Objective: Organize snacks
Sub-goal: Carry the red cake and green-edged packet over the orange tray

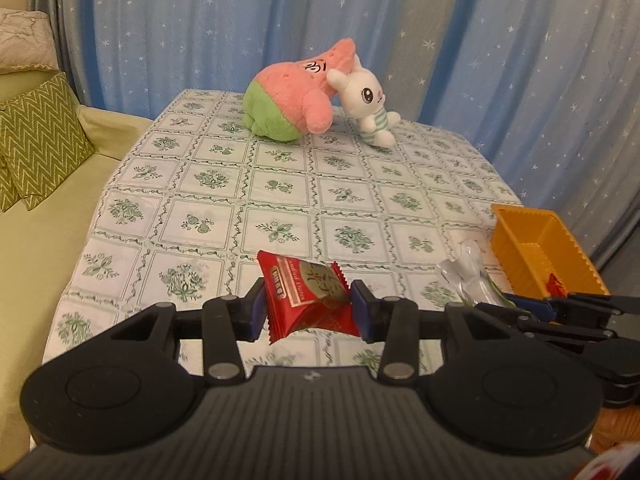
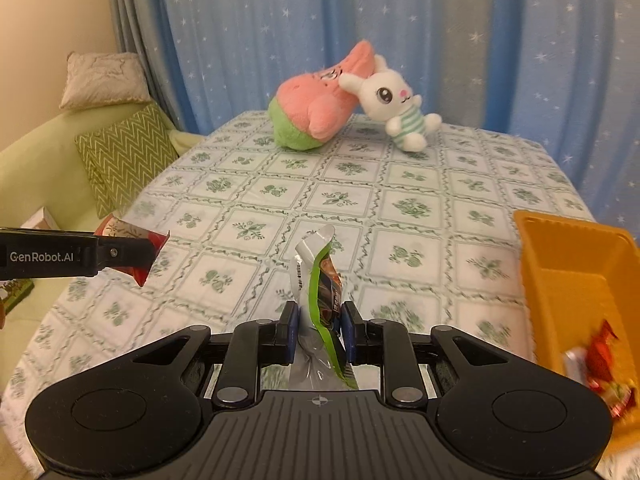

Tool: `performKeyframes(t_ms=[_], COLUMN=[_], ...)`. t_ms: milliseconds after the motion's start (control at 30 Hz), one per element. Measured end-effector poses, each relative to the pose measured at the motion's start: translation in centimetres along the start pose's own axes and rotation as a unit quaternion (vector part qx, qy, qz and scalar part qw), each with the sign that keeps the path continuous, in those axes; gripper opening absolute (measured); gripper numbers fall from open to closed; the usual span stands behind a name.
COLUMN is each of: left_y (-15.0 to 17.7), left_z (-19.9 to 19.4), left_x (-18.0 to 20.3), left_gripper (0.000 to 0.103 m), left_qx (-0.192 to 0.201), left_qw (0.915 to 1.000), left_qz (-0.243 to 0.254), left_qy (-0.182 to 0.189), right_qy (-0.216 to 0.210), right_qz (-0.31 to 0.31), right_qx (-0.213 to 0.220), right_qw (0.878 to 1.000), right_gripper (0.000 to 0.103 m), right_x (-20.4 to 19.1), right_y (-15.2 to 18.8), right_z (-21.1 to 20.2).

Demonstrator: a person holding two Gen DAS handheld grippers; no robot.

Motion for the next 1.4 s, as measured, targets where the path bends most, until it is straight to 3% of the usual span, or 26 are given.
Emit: performKeyframes(t_ms=[567,1400], left_y=[3.6,5.0], left_z=[-9.5,-12.5], left_x=[2.8,11.7], left_gripper=[0.039,0.039], left_qx=[0.013,0.019], left_qw=[0.9997,0.9983], left_qz=[-0.018,0.025], left_qy=[0.004,0.050], right_qy=[0.018,0.079], right_qz=[0.012,0.054], right_qx=[0.031,0.054], right_qw=[0.999,0.994], right_gripper=[0.023,0.023], right_x=[-2.1,3.7], right_y=[3.4,6.6], right_z=[-11.0,-18.9])
Point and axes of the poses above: each gripper's, at about its wrist camera, not at the fingertips, and z roughly the way its jaws point, x to its right, y to its underside, the point moved 8 cm from there along z, roughly the way its jaws point, and after that the axes turned 15 degrees about -y, right-handed, at the moved point
